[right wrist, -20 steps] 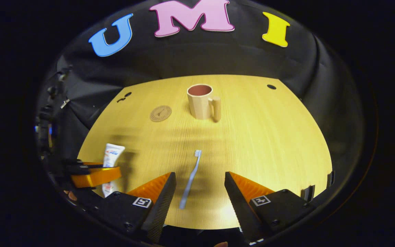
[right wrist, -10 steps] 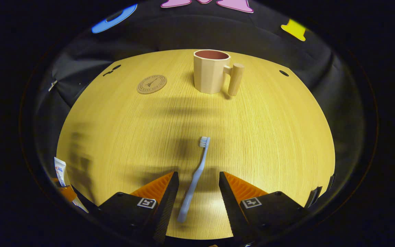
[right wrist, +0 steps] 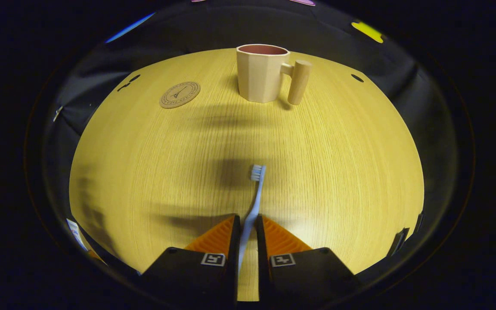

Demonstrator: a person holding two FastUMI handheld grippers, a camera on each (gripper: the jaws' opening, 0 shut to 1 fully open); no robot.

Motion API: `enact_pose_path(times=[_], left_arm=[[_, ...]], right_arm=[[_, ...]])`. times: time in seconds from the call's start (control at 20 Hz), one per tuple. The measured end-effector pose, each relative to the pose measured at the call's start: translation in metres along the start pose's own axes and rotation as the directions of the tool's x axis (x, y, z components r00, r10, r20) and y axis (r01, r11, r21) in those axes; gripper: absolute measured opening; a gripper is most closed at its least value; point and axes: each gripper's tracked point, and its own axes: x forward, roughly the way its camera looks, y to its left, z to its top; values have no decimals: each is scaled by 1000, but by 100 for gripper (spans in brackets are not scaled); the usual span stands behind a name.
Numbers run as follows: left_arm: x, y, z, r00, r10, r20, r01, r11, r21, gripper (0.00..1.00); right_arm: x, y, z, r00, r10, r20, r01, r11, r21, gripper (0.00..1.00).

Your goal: Put the toothbrush and toothpaste on the desktop into the cup, then pick up the cup and place it on the coaster on the desktop.

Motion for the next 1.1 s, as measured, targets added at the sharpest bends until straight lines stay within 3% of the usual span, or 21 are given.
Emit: enact_pose_path(times=[0.1, 0.15, 0.2, 0.3, 0.4, 0.45, 0.55, 0.6, 0.65, 0.7, 0.75, 0.85, 1.1], left_arm=[[-1, -3, 0, 1000, 6, 1, -6, 1000, -9, 30], [-1, -5, 1, 1000, 10, 5, -10, 1000, -13, 30], [-1, -7, 3, 1000, 12, 11, -12, 1000, -18, 34], [-3, -13, 9, 999, 12, 30, -11, 1000, -29, 34], [-3, -32, 27, 996, -22, 90, 26, 999, -44, 30], [-3, -49, 46, 988, -63, 144, 70, 997, -42, 30], [-3, -71, 74, 969, -109, 222, 118, 993, -30, 34], [0, -88, 97, 950, -139, 280, 148, 989, -13, 34], [1, -107, 122, 925, -173, 338, 182, 983, 7, 34], [1, -121, 141, 903, -200, 381, 208, 978, 21, 25], [2, -135, 159, 878, -224, 422, 233, 972, 32, 34], [4, -164, 195, 825, -266, 499, 283, 958, 43, 30], [17, -224, 279, 686, -325, 651, 360, 929, 85, 29]], right_arm=[[-1, 0, -1, 1000, 6, -23, -6, 1000, 12, 18], [-2, 1, -3, 1000, 6, -29, -6, 1000, 13, 10], [-1, -1, -3, 999, 14, -29, -13, 1000, 17, 10], [-4, 1, -5, 998, 58, -6, -58, 997, 44, 10], [-17, -1, 9, 987, 127, 102, -134, 988, 71, 7], [-34, -10, 23, 964, 170, 205, -184, 982, 49, 7], [-56, -19, 41, 930, 216, 299, -234, 972, 27, 7], [-67, -22, 51, 908, 239, 343, -262, 965, 22, 7], [-87, -29, 68, 869, 275, 412, -304, 953, 7, 7], [-97, -33, 78, 846, 293, 445, -325, 946, -5, 7], [-107, -36, 86, 824, 314, 471, -346, 938, -18, 7], [-132, -44, 105, 781, 349, 518, -386, 922, -38, 7], [-153, -50, 147, 677, 421, 604, -497, 866, -46, 7]])
